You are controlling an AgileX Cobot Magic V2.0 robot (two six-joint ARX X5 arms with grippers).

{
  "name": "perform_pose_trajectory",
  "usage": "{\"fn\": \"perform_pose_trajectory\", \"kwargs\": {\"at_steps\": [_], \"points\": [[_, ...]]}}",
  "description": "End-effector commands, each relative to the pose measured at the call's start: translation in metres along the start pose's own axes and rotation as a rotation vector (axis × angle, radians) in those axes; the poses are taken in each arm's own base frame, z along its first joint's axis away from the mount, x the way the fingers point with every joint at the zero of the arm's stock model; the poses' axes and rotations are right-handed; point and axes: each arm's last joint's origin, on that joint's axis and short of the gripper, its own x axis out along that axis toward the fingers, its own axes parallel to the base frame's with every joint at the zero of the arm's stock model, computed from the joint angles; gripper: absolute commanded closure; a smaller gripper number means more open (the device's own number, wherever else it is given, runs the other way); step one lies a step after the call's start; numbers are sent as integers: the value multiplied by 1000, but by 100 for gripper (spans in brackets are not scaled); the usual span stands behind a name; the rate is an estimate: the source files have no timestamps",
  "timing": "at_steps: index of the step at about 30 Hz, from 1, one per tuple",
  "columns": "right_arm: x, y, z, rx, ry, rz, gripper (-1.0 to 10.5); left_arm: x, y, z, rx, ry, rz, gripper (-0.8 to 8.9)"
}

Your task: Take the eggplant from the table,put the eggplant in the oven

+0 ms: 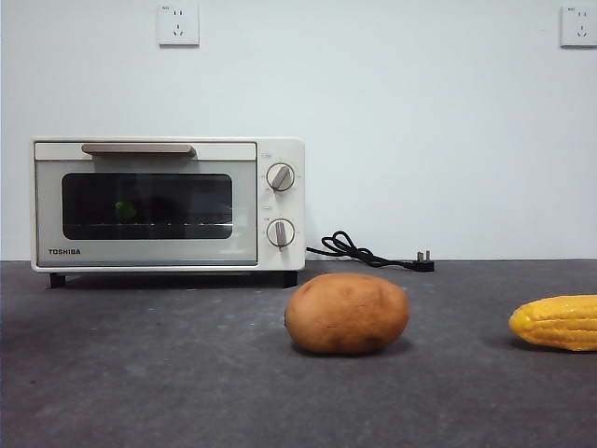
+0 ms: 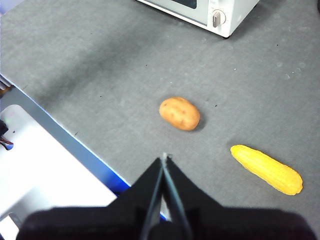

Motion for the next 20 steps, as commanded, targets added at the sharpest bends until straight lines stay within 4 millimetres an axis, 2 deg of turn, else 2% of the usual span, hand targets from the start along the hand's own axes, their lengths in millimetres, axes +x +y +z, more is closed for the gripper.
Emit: {"fn": "perform_pose_trajectory", "kwargs": {"at_steps": [1, 5, 11, 16, 20], "points": [[3, 0, -3, 5, 32, -5, 947, 3, -8, -27, 37, 12, 66, 818], [3, 0, -3, 5, 32, -5, 947, 3, -27, -71, 5, 48, 89, 818], [3, 0, -3, 5, 33, -5, 947, 6, -56, -143, -146, 113, 92, 818], [3, 0, -3, 5, 33, -5, 947, 3, -77, -189, -264, 166, 101, 818], [3, 0, -3, 5, 33, -5, 947, 0, -91, -218, -331, 223, 142, 818]]}}
